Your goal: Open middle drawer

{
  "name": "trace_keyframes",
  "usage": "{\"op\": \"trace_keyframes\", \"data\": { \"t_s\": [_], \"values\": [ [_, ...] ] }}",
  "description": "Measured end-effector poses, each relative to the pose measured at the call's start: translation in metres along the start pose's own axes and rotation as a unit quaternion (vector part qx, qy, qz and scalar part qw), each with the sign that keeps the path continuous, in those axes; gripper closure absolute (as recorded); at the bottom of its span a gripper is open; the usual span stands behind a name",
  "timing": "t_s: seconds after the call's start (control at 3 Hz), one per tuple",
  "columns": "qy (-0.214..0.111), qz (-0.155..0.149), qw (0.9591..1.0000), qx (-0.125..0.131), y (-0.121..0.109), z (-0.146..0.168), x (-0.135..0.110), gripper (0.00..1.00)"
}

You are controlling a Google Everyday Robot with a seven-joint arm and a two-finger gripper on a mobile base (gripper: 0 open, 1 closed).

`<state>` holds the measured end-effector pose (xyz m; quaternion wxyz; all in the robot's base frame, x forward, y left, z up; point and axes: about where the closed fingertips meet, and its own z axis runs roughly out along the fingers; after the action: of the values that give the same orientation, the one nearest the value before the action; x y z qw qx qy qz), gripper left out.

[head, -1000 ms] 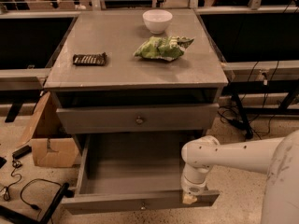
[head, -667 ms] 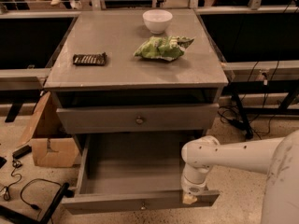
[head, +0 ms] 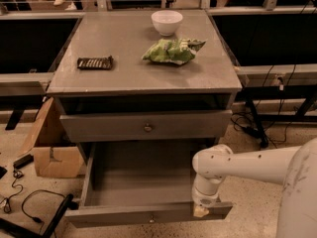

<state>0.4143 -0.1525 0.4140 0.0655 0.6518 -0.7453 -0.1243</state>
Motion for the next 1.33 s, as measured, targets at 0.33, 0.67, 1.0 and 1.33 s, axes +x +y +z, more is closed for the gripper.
{"op": "trace_keyframes", "data": {
  "t_s": [0.33, 0.67, 1.0, 1.33],
  "values": [
    [0.000, 0.000, 1.0000, 0.000, 0.000, 0.000, 0.000, 0.11],
    [-0.003, 0.001, 0.9999, 0.010, -0.003, -0.012, 0.003, 0.00],
    [0.000, -0.014, 0.9995, 0.028, -0.003, -0.059, 0.003, 0.00],
    [0.024, -0.038, 0.9978, 0.049, 0.001, -0.140, 0.003, 0.00]
  ]
}}
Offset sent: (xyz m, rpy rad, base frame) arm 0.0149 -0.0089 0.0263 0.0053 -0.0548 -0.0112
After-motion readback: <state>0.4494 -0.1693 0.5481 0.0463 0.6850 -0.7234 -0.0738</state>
